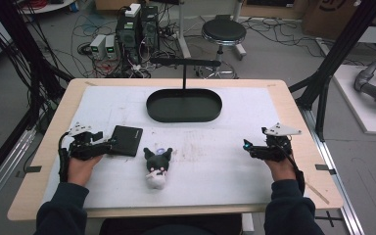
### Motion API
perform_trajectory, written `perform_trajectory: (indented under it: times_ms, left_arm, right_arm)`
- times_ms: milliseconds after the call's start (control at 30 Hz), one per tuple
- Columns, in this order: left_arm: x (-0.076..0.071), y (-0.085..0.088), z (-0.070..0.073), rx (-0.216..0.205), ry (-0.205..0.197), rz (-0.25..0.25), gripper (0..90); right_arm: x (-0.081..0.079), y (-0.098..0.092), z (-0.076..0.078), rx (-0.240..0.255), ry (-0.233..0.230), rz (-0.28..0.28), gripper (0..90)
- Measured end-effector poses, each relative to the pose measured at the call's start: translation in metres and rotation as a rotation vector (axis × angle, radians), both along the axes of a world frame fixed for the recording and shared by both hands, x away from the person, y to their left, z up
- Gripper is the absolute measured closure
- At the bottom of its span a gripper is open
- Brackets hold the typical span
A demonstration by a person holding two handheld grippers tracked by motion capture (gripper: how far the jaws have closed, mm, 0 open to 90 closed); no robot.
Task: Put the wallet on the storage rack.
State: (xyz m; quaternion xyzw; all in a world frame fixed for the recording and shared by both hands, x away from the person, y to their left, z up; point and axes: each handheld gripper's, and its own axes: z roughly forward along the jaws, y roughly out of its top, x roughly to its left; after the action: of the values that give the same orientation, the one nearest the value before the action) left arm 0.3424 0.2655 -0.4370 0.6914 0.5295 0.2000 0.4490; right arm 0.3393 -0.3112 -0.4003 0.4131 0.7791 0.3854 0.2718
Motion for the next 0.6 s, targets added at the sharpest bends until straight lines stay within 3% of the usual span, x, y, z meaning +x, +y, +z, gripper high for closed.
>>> perform_trajectory:
  times_ms: [67, 100, 167, 200, 233, 367, 433, 467, 600]
  left_arm:
    - [0.0013, 0.0004, -0.0019, -0.003, 0.02, -0.002, 37.4]
    - [0.0036, 0.0003, -0.006, -0.003, 0.061, -0.017, 39.9]
    - [0.0044, -0.0005, -0.0079, 0.003, 0.084, -0.023, 43.1]
    - [0.0055, -0.0012, -0.0112, -0.008, 0.114, -0.035, 44.9]
    - [0.0055, -0.0007, -0.0113, -0.023, 0.117, -0.05, 49.5]
    - [0.0048, -0.0016, -0.0106, -0.009, 0.115, -0.047, 56.8]
    - [0.0034, 0.0002, -0.0091, -0.017, 0.096, -0.04, 72.3]
    - [0.001, 0.0024, -0.0066, -0.018, 0.064, -0.044, 78.8]
    - [-0.0006, 0.0051, -0.0037, -0.064, 0.047, -0.055, 84.3]
  right_arm:
    - [0.0, -0.0002, -0.0001, 0.0, 0.001, -0.001, 16.2]
    - [-0.0003, -0.0007, -0.0005, -0.002, 0.002, -0.001, 16.2]
    - [-0.0006, -0.0015, -0.0008, -0.006, 0.002, 0.001, 16.2]
    - [-0.0007, -0.0018, -0.001, -0.004, 0.003, 0.001, 16.2]
    - [-0.0005, -0.0025, -0.0011, -0.005, 0.001, -0.002, 16.3]
    - [-0.0003, -0.0018, -0.0016, -0.006, 0.006, -0.003, 16.3]
    - [-0.0001, -0.0014, -0.0017, -0.01, 0.005, 0.002, 16.3]
    - [0.0001, -0.0004, -0.0017, -0.014, 0.003, 0.002, 16.4]
    - [0.0005, -0.0004, -0.0017, -0.015, 0.005, 0.002, 16.4]
